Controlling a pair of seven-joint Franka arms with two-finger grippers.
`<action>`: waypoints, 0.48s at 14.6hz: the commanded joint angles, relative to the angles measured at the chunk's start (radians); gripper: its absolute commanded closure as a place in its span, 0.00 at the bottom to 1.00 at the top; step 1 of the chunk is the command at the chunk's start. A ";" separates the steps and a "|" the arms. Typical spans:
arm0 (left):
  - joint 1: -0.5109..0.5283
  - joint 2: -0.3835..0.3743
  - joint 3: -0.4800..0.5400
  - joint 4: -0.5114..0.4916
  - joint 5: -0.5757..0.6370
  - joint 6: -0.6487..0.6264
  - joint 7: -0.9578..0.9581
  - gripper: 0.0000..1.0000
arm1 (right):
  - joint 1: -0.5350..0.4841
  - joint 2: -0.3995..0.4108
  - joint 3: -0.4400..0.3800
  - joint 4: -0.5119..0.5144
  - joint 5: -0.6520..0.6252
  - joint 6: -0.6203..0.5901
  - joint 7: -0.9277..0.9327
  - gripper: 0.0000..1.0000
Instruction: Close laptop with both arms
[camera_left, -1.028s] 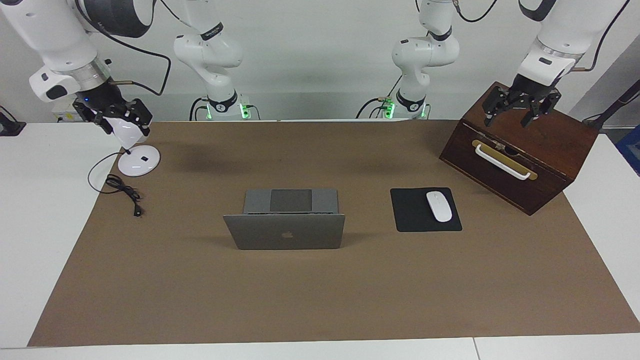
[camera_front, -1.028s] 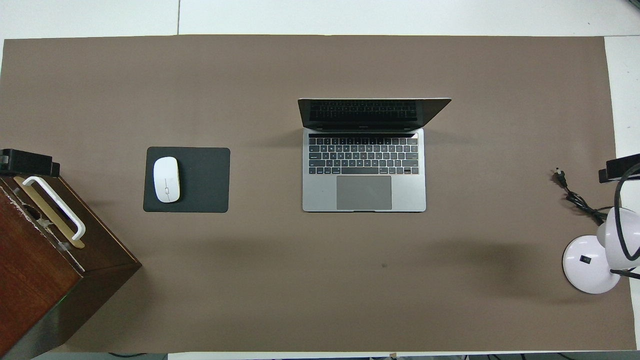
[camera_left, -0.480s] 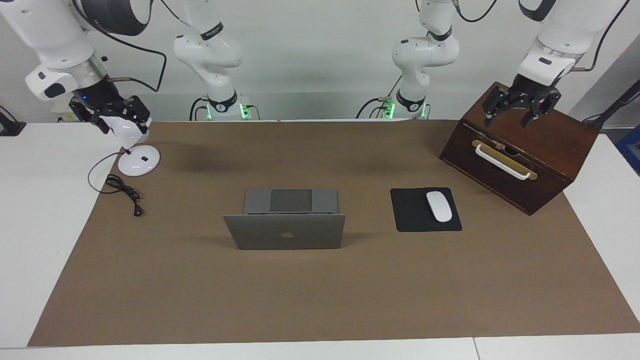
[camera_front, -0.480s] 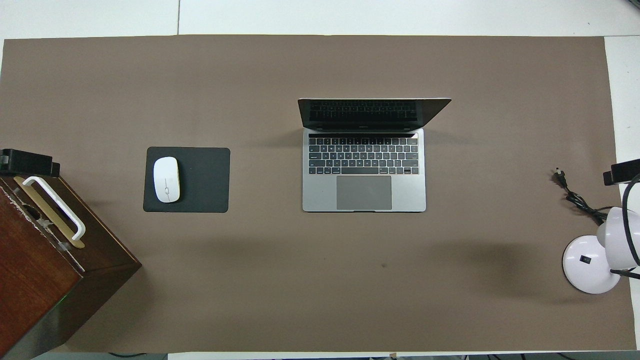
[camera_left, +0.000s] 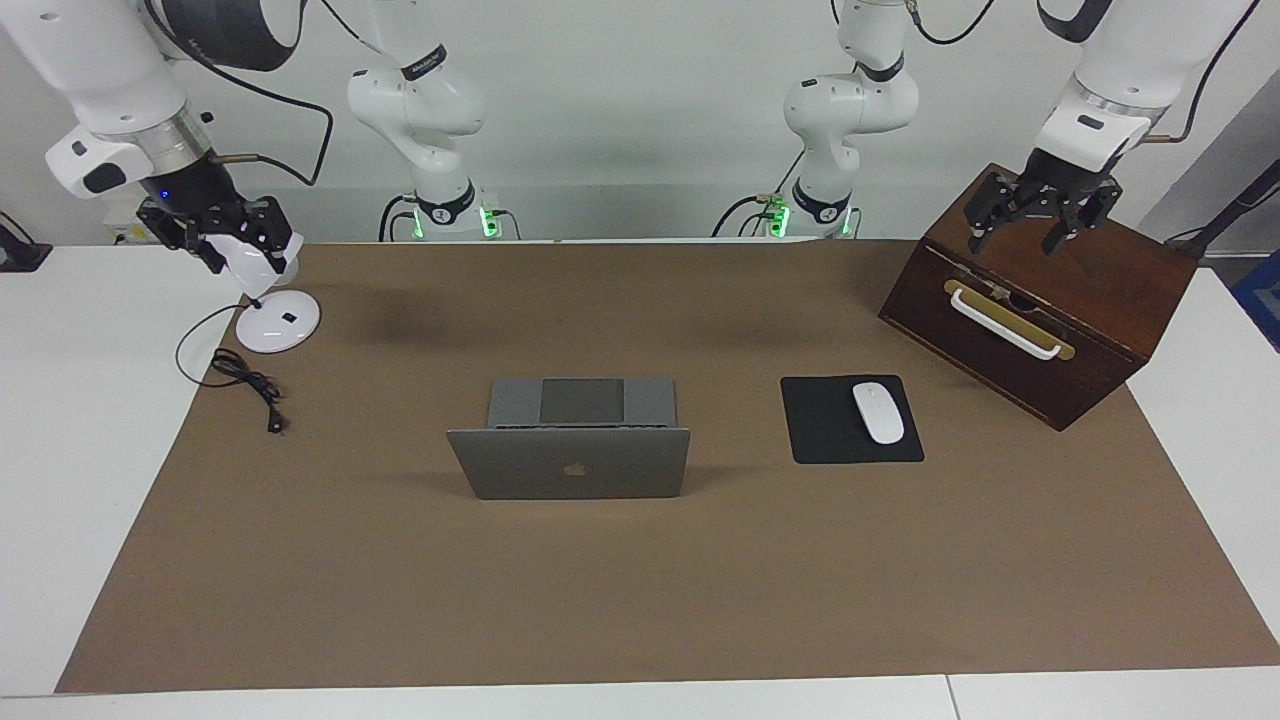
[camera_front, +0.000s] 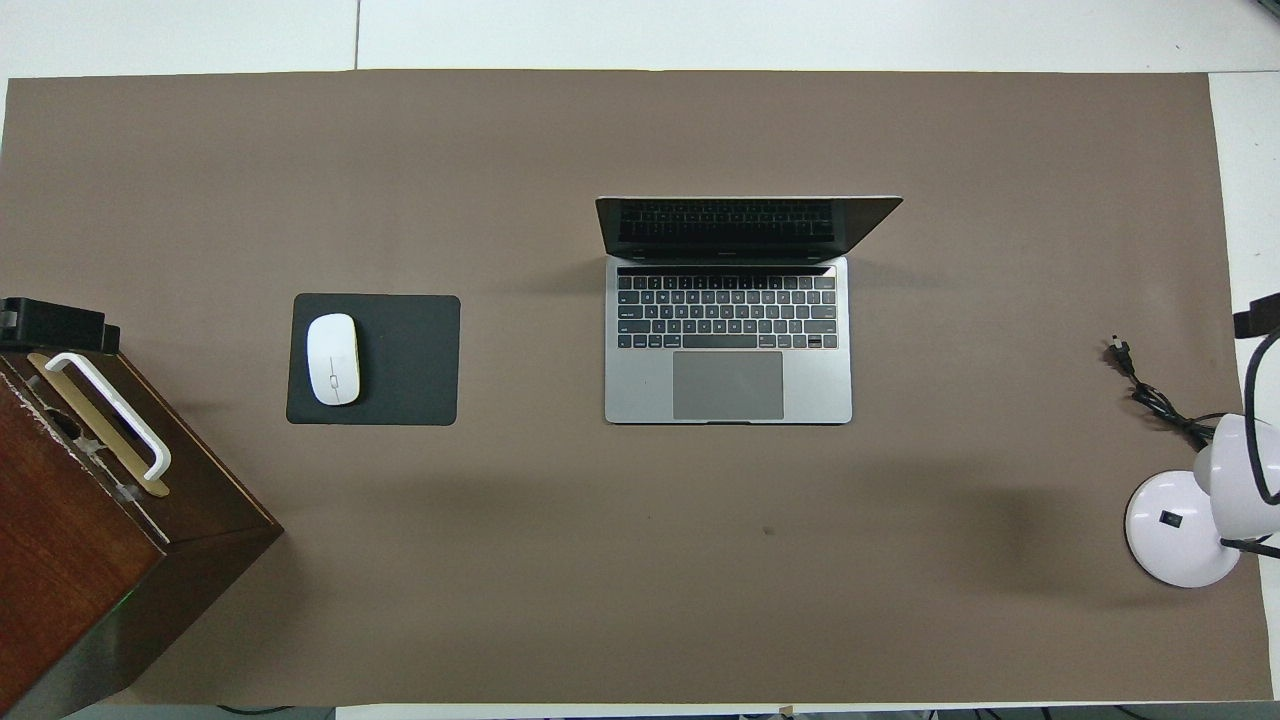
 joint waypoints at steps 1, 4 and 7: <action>-0.009 -0.016 0.002 -0.019 0.023 0.008 -0.005 0.00 | -0.020 0.082 0.009 0.107 -0.021 0.020 -0.034 1.00; -0.007 -0.016 0.002 -0.019 0.023 0.008 -0.005 0.00 | 0.000 0.164 0.010 0.198 -0.025 0.024 -0.027 1.00; -0.006 -0.016 0.002 -0.022 0.023 0.011 -0.016 0.04 | 0.038 0.241 0.019 0.310 -0.051 0.073 0.003 1.00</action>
